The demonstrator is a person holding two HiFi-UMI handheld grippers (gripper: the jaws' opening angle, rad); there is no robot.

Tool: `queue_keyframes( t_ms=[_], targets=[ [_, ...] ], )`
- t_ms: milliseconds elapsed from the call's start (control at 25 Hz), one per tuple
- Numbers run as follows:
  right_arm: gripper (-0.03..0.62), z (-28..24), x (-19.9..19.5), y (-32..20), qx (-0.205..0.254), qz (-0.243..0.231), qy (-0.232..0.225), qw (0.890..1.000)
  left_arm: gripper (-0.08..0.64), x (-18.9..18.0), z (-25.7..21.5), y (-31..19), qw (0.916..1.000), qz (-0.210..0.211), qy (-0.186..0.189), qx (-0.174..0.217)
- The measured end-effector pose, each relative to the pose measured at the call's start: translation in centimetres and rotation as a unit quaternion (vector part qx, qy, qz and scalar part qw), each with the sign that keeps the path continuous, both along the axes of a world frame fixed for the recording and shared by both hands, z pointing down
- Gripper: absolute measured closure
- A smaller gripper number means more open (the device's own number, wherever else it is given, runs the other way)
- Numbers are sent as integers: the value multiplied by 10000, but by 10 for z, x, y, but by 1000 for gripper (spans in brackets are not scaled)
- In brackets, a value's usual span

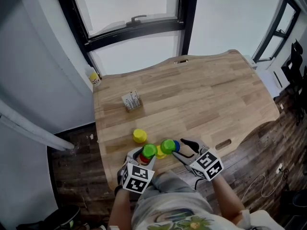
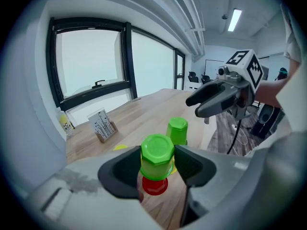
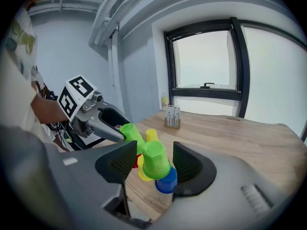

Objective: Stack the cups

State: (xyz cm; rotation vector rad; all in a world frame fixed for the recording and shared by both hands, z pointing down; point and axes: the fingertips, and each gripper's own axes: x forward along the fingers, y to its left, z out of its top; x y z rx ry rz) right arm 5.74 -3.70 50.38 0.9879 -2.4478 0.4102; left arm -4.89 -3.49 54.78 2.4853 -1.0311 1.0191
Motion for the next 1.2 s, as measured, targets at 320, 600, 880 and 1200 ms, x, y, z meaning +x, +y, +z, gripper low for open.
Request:
queue_keyframes(
  t_ms=[320, 600, 880, 1200],
  targets=[
    [359, 0, 7, 2, 5, 40, -25, 10000, 331, 7, 12, 1, 9998, -2, -36, -179],
    [360, 3, 10, 7, -31, 75, -19, 10000, 331, 8, 16, 1, 9996, -62, 45, -269],
    [360, 6, 11, 10, -57, 98, -18, 9999, 331, 9, 16, -3, 9996, -75, 93, -257],
    [360, 8, 13, 13, -73, 120, -23, 9999, 330, 13, 17, -3, 9995, -75, 128, -264]
  ],
)
